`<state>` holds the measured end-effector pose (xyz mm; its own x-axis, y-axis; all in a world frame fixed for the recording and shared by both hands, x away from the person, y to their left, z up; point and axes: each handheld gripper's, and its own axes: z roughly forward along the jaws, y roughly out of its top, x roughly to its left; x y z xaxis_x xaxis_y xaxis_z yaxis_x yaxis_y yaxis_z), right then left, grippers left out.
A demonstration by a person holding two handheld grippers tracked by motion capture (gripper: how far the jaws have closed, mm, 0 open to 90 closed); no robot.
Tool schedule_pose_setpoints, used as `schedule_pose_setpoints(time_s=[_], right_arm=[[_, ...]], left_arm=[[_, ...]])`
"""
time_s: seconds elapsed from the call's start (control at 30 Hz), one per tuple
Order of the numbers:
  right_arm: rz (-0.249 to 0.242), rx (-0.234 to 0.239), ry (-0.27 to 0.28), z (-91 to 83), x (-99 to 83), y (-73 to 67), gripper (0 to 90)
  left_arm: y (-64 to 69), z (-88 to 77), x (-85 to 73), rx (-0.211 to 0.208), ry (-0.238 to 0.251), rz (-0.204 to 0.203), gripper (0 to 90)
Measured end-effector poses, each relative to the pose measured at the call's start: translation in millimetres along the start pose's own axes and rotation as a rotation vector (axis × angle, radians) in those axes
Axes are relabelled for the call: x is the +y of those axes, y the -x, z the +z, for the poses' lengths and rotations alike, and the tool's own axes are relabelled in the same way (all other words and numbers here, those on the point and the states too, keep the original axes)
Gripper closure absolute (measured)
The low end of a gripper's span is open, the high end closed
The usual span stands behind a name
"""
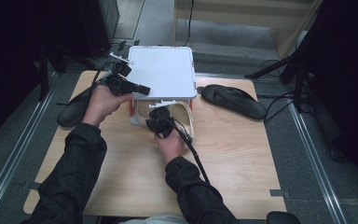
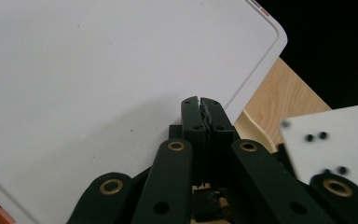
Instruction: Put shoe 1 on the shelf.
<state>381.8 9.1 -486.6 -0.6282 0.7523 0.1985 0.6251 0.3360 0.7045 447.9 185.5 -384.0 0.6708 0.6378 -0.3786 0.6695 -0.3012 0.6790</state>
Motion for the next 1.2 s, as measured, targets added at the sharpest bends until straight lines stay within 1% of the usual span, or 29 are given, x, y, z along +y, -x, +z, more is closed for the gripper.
schedule_pose_setpoints(time_s=[0.07,0.1,0.13,0.17,0.2,0.27,0.3,0.33,0.37,0.43,0.5,0.57,0.63,0.67,0.7,0.77,0.83,0.9,0.93,1.03,1.07,1.2], right_arm=[[-0.003,0.037,0.008,-13.1,-3.5,-0.7,90.0],[-0.003,0.037,0.008,-13.1,-3.5,-0.7,90.0],[-0.014,0.058,0.016,-26.5,-7.4,0.4,90.0],[-0.014,0.058,0.016,-26.5,-7.4,0.4,90.0],[-0.022,0.076,0.018,-39.2,-12.8,3.2,90.0],[-0.031,0.079,0.019,-49.5,-18.9,6.7,90.0],[-0.031,0.079,0.019,-49.5,-18.9,6.7,90.0],[-0.031,0.079,0.021,-55.1,-23.0,8.8,90.0],[-0.022,0.071,0.025,-66.2,-33.1,14.6,90.0],[0.010,0.084,0.030,-74.9,-42.2,20.3,90.0],[0.013,0.082,0.033,-77.8,-45.7,22.2,90.0],[0.024,0.081,0.023,-86.6,-59.1,30.1,90.0],[0.025,0.079,0.021,-90.3,-65.5,33.8,90.0],[0.022,0.077,0.014,-92.3,-68.7,35.8,90.0],[0.011,0.065,0.010,-94.0,-71.9,36.7,90.0],[-0.013,0.062,-0.002,-95.6,-78.2,38.1,90.0],[-0.004,0.058,-0.012,-96.6,-84.3,42.4,90.0],[0.003,0.063,-0.012,-97.2,-86.1,44.4,90.0],[0.027,0.069,-0.013,-99.4,-90.6,49.1,90.0],[0.020,0.050,-0.022,-102.0,-95.0,51.7,90.0],[0.009,0.044,-0.023,-103.2,-96.9,53.1,90.0],[0.015,0.035,-0.026,-106.1,-101.6,58.0,90.0]], left_arm=[[0.7,0.0,0.2,0.006,-0.002,0.000,89.2],[0.7,0.0,0.2,0.006,-0.002,0.000,89.3],[0.6,0.0,0.4,0.005,-0.003,-0.003,89.3],[0.6,0.0,0.4,0.005,-0.003,-0.003,89.2],[0.5,0.2,0.3,0.003,0.000,-0.007,89.2],[0.3,0.1,0.2,0.002,0.001,-0.009,89.2],[0.3,0.1,0.2,0.002,0.001,-0.009,89.2],[0.3,-0.1,0.1,0.001,0.001,-0.009,89.2],[0.6,0.1,0.1,0.003,0.000,-0.005,89.2],[0.8,0.1,0.1,0.005,-0.001,-0.003,89.1],[1.1,0.0,0.0,0.007,0.000,-0.003,89.1],[1.2,-0.1,-0.2,0.009,0.001,-0.005,89.1],[1.4,0.1,0.0,0.009,0.000,-0.004,89.1],[1.3,0.0,0.0,0.007,-0.001,-0.003,89.0],[1.2,-0.1,0.0,0.006,0.000,-0.003,89.0],[0.9,-0.1,-0.2,0.005,0.001,-0.005,89.0],[0.5,-0.3,-0.4,0.003,0.004,-0.008,88.9],[0.4,-0.2,-0.4,0.002,0.004,-0.008,88.9],[0.7,-0.2,-0.3,0.004,0.003,-0.007,88.9],[0.7,-0.2,-0.3,0.004,0.002,-0.007,88.9],[0.7,-0.2,-0.3,0.004,0.002,-0.007,88.9],[1.1,-0.2,-0.4,0.005,0.002,-0.009,88.9]])
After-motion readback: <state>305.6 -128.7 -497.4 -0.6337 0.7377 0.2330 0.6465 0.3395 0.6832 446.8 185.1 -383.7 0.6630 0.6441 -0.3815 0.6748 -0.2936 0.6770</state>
